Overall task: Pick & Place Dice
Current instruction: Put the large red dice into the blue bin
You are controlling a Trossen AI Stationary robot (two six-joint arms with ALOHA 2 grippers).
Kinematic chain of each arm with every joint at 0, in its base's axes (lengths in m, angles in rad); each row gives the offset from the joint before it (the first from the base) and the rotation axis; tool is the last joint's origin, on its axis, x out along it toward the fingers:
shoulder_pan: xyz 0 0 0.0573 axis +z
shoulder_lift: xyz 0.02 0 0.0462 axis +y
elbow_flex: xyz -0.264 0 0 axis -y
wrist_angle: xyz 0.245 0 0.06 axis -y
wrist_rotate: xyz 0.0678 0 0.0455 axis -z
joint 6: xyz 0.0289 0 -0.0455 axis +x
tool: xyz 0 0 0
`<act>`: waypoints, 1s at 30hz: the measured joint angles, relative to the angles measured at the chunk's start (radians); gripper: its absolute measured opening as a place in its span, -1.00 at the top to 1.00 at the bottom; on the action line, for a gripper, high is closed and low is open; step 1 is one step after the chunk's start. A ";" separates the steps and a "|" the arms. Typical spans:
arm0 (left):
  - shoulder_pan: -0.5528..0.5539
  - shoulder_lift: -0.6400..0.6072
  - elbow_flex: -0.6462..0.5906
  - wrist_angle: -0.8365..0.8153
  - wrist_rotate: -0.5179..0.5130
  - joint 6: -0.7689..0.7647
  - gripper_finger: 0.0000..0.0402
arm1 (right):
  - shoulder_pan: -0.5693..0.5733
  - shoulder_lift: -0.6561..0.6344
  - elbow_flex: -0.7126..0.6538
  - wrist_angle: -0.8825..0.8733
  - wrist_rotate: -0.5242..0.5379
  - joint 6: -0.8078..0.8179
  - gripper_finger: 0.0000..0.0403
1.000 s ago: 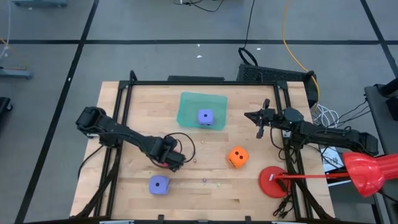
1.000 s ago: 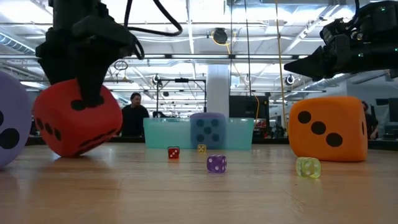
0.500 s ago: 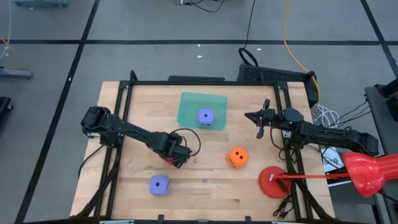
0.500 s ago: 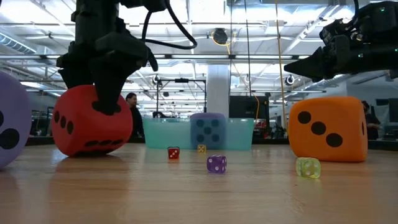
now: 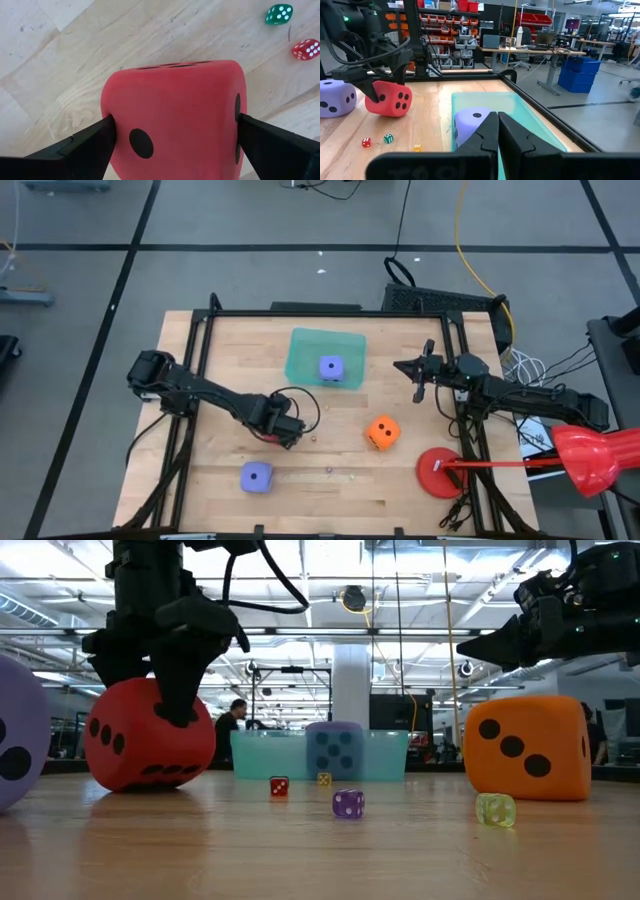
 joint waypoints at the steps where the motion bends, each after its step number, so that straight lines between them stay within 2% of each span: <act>1: 0.000 0.000 -0.001 0.003 0.000 -0.004 -0.99 | 0.000 0.000 0.000 0.000 0.000 0.000 1.00; 8: -0.015 -0.002 -0.016 0.029 -0.048 -0.025 -0.99 | 0.000 0.000 0.000 0.004 0.000 0.000 1.00; 14: -0.055 -0.012 0.003 -0.012 -0.199 -0.033 -0.99 | 0.000 0.000 0.000 0.012 0.000 0.000 1.00; 17: -0.058 -0.073 0.002 -0.007 -0.251 -0.053 -0.99 | 0.000 0.000 0.000 0.014 0.000 0.000 1.00; 23: -0.057 -0.173 -0.011 -0.013 -0.289 -0.067 -0.98 | 0.000 0.000 0.000 0.027 0.000 0.003 1.00; 30: -0.056 -0.197 -0.010 -0.023 -0.328 -0.061 -0.98 | 0.000 0.000 0.000 0.029 0.000 0.002 1.00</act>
